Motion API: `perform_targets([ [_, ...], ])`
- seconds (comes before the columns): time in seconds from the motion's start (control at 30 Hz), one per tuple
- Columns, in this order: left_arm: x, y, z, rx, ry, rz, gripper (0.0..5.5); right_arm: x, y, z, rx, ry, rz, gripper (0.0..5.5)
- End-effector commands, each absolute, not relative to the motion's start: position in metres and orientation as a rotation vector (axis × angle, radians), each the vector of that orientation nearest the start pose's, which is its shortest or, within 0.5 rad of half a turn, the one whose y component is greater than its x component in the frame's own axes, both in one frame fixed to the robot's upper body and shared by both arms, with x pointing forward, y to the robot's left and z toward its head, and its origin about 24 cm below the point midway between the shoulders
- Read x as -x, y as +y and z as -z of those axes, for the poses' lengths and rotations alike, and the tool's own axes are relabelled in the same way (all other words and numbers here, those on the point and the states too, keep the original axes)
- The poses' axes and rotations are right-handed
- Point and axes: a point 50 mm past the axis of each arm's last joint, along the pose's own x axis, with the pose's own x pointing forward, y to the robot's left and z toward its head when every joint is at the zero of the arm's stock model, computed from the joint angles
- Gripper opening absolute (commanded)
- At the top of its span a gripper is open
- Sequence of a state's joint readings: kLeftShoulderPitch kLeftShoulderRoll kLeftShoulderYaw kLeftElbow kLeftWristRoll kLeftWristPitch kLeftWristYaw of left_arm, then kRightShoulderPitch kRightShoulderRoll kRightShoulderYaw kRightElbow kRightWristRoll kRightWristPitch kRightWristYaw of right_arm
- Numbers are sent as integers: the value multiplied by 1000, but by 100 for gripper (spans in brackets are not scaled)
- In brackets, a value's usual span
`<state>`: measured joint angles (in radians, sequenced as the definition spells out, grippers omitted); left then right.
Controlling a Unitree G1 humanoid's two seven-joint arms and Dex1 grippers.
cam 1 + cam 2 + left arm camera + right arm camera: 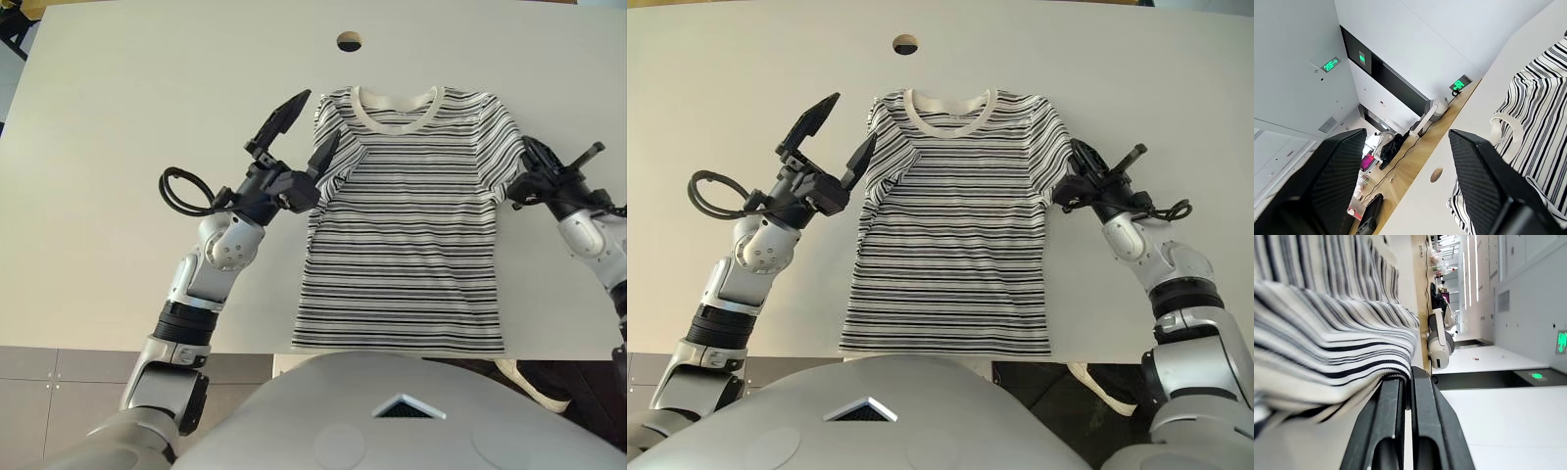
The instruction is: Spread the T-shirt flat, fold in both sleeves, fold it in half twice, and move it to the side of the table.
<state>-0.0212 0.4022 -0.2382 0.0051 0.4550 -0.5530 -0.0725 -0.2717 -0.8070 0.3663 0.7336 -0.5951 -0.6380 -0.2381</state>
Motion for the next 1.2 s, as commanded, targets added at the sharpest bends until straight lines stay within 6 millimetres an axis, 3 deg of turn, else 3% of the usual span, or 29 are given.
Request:
perform_targets([
  [0.03, -229, 137, -64, -798, -470, 541, 316, -268, -271, -34, 1312, -113, -406, 13],
  [0.27, -226, 138, -56, -801, -437, 549, 316, -270, -256, -38, 1307, -145, -462, 13],
  [0.47, -227, 135, -55, -790, -434, 550, 316, -275, -215, -35, 1326, -195, -621, 13],
  [0.57, -228, 135, -53, -788, -428, 548, 316, -276, -208, -32, 1348, -199, -660, 13],
  [0.8, -235, 141, -51, -794, -411, 525, 316, -272, -202, -37, 1331, -240, -681, 131],
  [1.0, -239, 151, -56, -837, -416, 518, 316, -267, -211, -49, 1313, -267, -635, 239],
  [1.13, -220, 186, -63, -1016, -373, 676, 316, -236, -237, -73, 1208, -276, -598, 315],
  [1.2, -193, 210, -63, -1096, -291, 850, 316, -193, -258, -76, 1155, -188, -657, 318],
])
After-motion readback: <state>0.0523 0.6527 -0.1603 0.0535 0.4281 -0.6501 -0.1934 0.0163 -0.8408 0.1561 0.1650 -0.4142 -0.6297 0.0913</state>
